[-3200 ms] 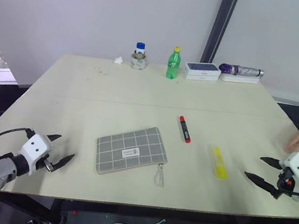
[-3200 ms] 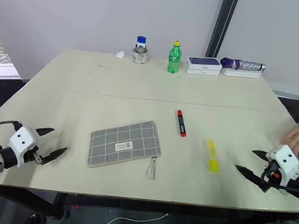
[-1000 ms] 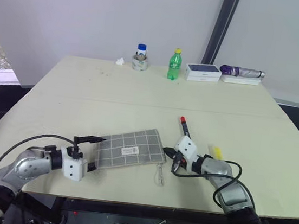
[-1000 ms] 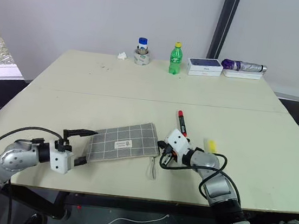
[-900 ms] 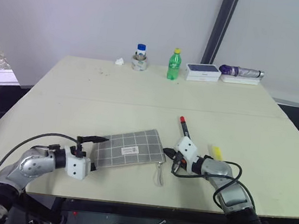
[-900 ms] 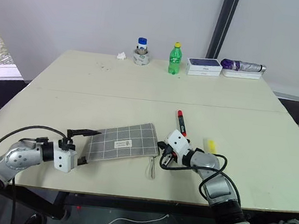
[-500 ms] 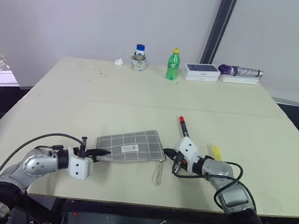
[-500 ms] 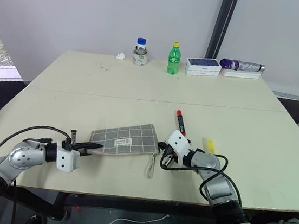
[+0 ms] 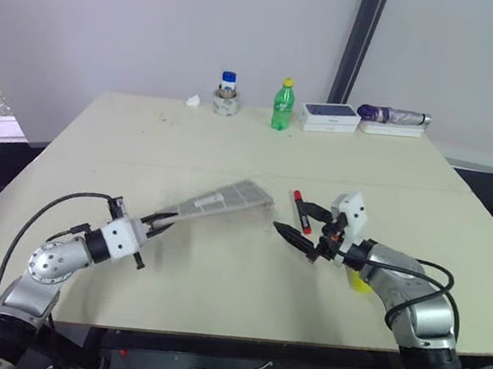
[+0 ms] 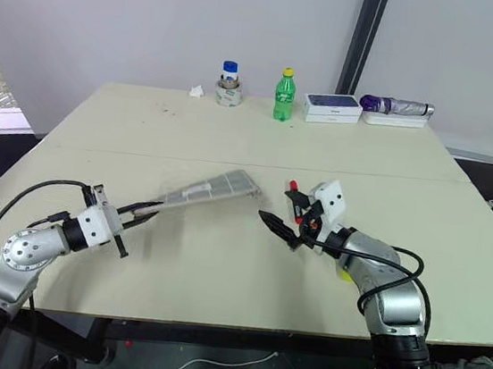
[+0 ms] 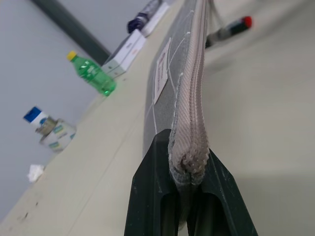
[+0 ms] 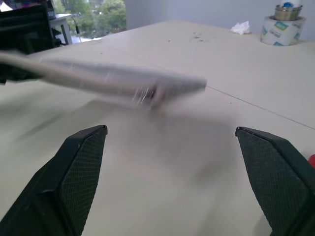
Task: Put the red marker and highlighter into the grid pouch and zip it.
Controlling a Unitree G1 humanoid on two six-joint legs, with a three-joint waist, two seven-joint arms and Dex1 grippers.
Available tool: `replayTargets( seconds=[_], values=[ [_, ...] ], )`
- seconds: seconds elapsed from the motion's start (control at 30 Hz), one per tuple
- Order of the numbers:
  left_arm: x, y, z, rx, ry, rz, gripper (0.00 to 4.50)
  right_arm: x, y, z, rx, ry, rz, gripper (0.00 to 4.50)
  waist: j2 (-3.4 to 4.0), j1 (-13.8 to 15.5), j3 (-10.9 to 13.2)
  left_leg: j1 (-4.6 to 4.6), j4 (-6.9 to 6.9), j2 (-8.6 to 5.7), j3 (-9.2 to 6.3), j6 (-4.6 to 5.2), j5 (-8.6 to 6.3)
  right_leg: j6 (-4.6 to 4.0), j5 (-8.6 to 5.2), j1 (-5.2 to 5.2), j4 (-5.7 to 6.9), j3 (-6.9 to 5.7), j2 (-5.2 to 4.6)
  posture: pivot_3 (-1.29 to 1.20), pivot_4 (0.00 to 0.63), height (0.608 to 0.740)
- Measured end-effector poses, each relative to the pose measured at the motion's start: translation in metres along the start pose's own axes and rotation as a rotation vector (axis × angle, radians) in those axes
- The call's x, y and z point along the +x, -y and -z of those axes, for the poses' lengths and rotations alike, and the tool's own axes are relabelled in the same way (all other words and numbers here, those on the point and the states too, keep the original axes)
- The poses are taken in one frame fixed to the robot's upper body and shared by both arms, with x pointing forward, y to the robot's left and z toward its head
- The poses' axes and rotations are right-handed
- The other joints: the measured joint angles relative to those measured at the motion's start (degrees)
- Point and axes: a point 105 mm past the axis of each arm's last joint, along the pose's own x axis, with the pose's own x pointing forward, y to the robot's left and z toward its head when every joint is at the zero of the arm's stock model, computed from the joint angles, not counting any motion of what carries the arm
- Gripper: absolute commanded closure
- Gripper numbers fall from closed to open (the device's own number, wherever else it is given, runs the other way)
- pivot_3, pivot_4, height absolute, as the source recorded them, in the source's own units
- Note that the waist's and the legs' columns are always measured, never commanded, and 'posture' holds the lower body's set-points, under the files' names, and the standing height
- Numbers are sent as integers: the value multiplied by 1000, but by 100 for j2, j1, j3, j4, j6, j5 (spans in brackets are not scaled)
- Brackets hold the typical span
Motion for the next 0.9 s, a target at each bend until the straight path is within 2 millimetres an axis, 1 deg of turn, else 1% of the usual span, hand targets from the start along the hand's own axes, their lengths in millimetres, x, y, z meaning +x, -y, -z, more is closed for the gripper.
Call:
replayTargets(
  seconds=[0.1,0.17,0.2,0.27,0.37,0.5,0.57,0.6,0.7,0.73,0.77,0.87,0.9],
  values=[
    [0,-6,1,-52,-4,-58,4500,13,-10,11,51,12,43,19,0,-2,0,-1,0,0,0,-1,1,0,0,0,0,0,1,0,150,740],
    [0,-8,0,-59,-4,-67,4500,23,-16,14,73,21,66,19,0,1,0,-1,1,-1,2,-1,1,0,0,-1,0,1,0,0,150,740],
    [1,-7,-1,-59,-1,-67,4500,26,-15,15,84,25,83,19,-1,4,0,-1,1,-1,2,-2,1,0,0,0,0,1,0,0,150,740],
    [2,-7,-3,-58,3,-67,4500,34,-7,16,105,24,137,19,-1,25,0,0,3,-2,1,-4,3,0,0,-6,0,0,0,0,150,740],
    [2,-7,-3,-64,1,-69,4500,39,0,15,108,25,180,19,-1,28,0,0,2,-2,1,-4,3,0,0,-13,0,1,0,0,150,740],
    [3,-6,-4,-73,4,-75,4500,51,-6,20,165,42,180,19,-1,-1,0,0,-2,-1,1,-5,3,0,0,-4,1,1,1,0,150,740],
    [3,-6,-3,-76,0,-74,4500,56,-9,18,178,52,171,19,0,-6,1,0,-2,0,2,-6,3,0,0,-5,1,2,2,0,150,740],
    [2,-7,-3,-78,-4,-76,4500,63,-11,13,183,71,165,19,0,-4,1,0,-3,0,1,-6,3,0,0,-11,1,2,3,0,150,740],
    [1,-7,-5,-73,-1,-78,4500,67,-12,7,186,90,162,19,0,12,1,0,-2,-1,2,-6,3,0,0,-24,0,2,1,0,150,740],
    [1,-6,-5,-73,-1,-76,4500,67,-12,7,188,91,159,536,0,14,1,0,-2,-1,2,-6,3,0,0,-24,1,2,1,0,150,740],
    [0,-5,-6,-73,-1,-75,4500,67,-12,7,190,92,154,790,0,15,1,0,-2,-1,1,-6,3,0,0,-24,1,2,1,0,150,740],
    [0,-4,-6,-74,-1,-72,4500,65,-13,7,195,91,135,2408,0,6,1,0,-2,0,2,-6,3,0,0,-24,1,2,1,0,150,740],
    [0,-4,-6,-75,-1,-72,4500,65,-13,7,196,90,131,2779,0,3,1,0,-2,0,2,-6,3,0,0,-24,1,3,2,0,150,740]
  ],
)
